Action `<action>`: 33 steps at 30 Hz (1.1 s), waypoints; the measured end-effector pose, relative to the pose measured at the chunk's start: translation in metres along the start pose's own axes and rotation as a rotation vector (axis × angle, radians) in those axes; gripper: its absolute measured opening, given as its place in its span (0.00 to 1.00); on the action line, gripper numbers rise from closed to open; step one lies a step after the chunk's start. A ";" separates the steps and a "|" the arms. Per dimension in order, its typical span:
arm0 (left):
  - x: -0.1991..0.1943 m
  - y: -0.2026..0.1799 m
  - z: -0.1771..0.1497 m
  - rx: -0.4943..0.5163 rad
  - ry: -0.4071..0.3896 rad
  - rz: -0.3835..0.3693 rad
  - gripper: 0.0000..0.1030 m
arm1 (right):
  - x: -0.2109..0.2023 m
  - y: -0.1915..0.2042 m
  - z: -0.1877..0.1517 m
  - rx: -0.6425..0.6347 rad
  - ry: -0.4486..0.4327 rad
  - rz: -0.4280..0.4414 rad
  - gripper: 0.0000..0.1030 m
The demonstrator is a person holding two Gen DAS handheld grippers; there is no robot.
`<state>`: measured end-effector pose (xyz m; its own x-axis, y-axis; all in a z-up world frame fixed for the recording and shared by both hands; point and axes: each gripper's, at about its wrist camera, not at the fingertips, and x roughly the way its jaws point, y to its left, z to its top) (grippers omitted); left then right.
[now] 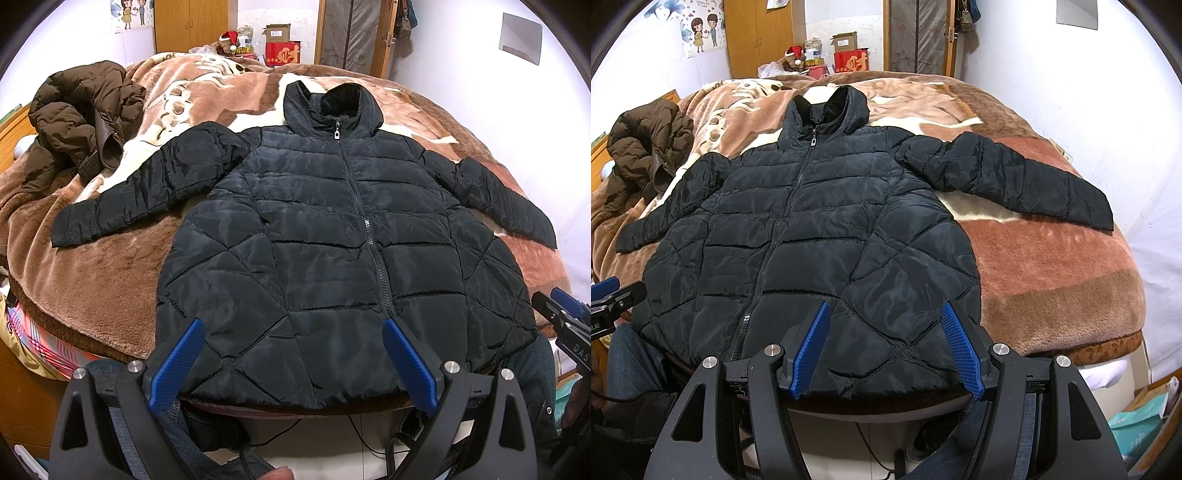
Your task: Fold large clothes
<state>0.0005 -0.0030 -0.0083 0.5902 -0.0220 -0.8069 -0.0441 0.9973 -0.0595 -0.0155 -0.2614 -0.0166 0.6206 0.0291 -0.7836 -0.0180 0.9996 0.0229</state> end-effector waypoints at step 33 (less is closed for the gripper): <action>0.041 0.074 0.031 -0.146 0.005 -0.024 0.96 | 0.038 0.038 0.044 -0.100 -0.018 0.068 0.62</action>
<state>0.0462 0.0724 -0.0272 0.5887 -0.0466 -0.8070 -0.1473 0.9755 -0.1637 0.0419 -0.2221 -0.0178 0.6289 0.0978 -0.7713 -0.1378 0.9904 0.0132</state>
